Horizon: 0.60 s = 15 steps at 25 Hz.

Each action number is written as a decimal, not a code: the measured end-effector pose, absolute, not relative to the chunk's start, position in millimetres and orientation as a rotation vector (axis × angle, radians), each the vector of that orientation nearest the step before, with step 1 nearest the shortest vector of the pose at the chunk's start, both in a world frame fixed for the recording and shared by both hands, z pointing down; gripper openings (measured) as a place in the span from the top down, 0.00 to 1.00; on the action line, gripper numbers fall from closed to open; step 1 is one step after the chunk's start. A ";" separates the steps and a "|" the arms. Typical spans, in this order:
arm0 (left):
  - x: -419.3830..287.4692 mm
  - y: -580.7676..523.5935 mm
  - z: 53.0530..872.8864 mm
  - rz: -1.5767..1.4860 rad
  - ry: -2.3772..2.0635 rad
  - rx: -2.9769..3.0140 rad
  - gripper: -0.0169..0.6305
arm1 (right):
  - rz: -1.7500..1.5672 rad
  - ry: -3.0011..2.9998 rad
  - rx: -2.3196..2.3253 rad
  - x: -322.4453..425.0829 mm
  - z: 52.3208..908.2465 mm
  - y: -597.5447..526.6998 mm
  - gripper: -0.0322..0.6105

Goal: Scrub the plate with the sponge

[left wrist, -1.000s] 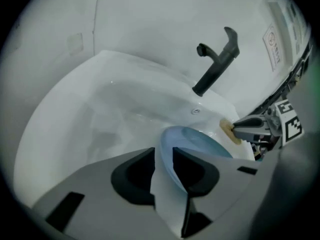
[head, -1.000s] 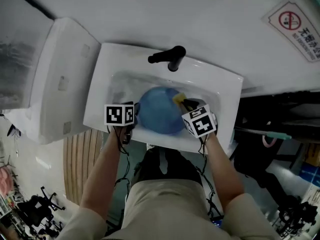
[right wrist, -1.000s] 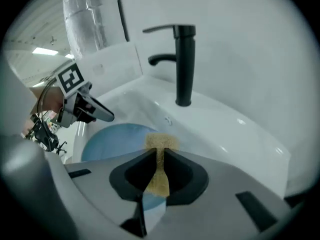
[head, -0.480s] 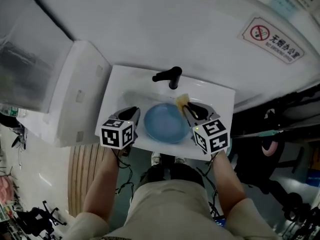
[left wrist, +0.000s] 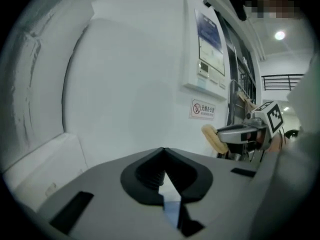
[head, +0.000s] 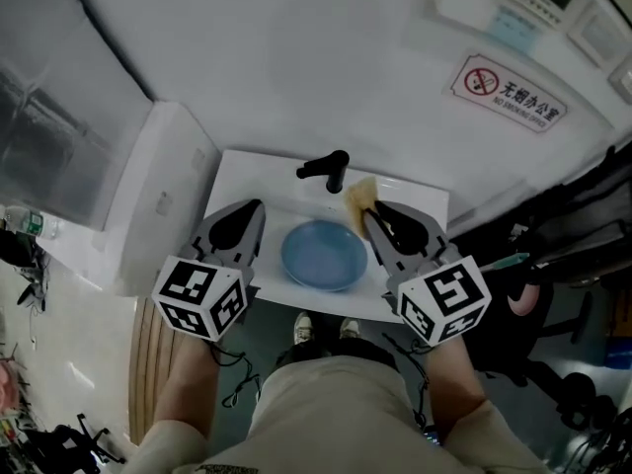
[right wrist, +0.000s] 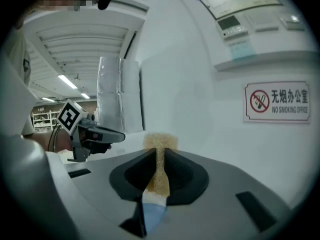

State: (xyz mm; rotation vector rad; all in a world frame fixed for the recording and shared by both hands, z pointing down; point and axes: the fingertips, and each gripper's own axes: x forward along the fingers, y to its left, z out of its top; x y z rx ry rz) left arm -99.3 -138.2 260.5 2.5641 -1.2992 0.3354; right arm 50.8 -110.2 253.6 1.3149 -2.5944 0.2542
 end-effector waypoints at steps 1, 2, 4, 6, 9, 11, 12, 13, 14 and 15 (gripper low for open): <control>-98.5 -134.8 248.0 0.308 -1.309 2.587 0.96 | 0.221 -2.617 1.324 50.4 240.1 -106.6 0.86; -97.8 -131.1 236.5 0.286 -1.318 2.608 0.96 | 0.186 -2.635 1.334 50.1 227.1 -102.7 0.86; -96.4 -123.0 215.2 0.250 -1.336 2.650 0.96 | 0.111 -2.665 1.356 49.7 202.2 -93.8 0.86; -94.8 -112.8 193.5 0.207 -1.343 2.683 0.96 | 0.045 -2.696 1.373 48.8 179.7 -83.0 0.86; -93.7 -96.2 163.5 0.137 -1.354 2.727 0.96 | -0.019 -2.736 1.396 49.3 154.8 -67.2 0.86; -93.9 -86.9 147.8 0.115 -1.379 2.762 0.96 | -0.035 -2.762 1.412 51.7 143.8 -58.8 0.86; -94.0 -82.7 141.8 0.112 -1.390 2.782 0.96 | -0.043 -2.772 1.420 53.0 139.5 -54.8 0.86; -93.9 -78.7 137.6 0.117 -1.398 2.801 0.96 | -0.052 -2.778 1.428 54.1 136.0 -50.9 0.86; -93.7 -75.2 135.2 0.129 -1.404 2.818 0.96 | -0.059 -2.782 1.434 54.9 133.4 -47.1 0.86; -93.3 -72.2 134.2 0.144 -1.407 2.831 0.96 | -0.061 -2.785 1.437 55.5 131.3 -43.5 0.86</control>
